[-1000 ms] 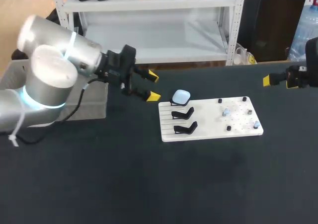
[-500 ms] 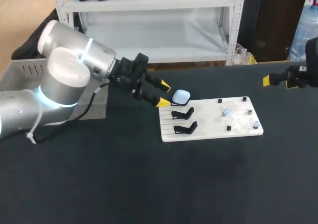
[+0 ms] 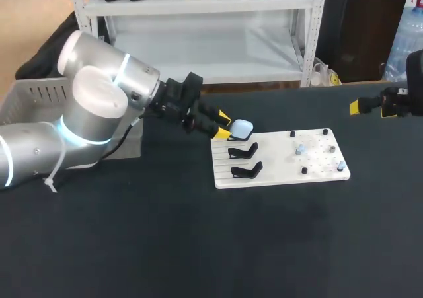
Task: Pick up each earbud case from the left stands, insert the matching earbuds, close the lid, and place the case in the box.
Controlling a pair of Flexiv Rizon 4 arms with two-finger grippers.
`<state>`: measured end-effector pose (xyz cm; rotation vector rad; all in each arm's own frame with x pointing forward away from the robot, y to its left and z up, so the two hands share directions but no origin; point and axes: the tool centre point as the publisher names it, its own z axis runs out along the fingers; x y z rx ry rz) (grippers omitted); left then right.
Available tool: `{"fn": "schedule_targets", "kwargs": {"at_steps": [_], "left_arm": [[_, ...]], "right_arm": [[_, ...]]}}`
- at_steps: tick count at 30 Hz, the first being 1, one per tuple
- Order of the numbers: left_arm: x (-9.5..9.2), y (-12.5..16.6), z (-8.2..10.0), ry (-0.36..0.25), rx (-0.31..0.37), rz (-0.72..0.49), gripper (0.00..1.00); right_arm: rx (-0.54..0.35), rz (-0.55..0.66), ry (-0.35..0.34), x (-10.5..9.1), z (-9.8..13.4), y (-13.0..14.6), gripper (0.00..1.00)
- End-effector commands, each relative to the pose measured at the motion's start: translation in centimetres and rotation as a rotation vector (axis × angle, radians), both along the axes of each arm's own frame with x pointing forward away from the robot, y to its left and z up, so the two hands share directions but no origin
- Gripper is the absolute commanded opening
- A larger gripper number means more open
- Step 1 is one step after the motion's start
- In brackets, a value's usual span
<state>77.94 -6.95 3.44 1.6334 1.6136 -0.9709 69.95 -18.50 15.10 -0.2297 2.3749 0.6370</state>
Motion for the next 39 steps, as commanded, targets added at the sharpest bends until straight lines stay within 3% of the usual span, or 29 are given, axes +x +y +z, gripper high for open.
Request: {"fn": "schedule_targets", "kwargs": {"at_steps": [1, 8, 34, 39], "left_arm": [[0.0, -0.5, -0.7, -0.007, -0.001, 0.007, 0.58], [0.3, -0.9, -1.0, -0.005, -0.006, 0.019, 0.50], [0.6, -2.1, -1.4, 0.007, -0.033, 0.036, 0.45], [0.7, -2.2, -1.4, 0.009, -0.035, 0.038, 0.38]], "right_arm": [[0.003, 0.004, 0.000, 0.1, -0.1, -0.1, 1.00], [0.003, 0.004, 0.000, 0.1, -0.1, -0.1, 1.00], [0.003, 0.004, 0.000, 0.1, -0.1, -0.1, 1.00], [0.003, 0.004, 0.000, 0.1, -0.1, -0.1, 1.00]]}}
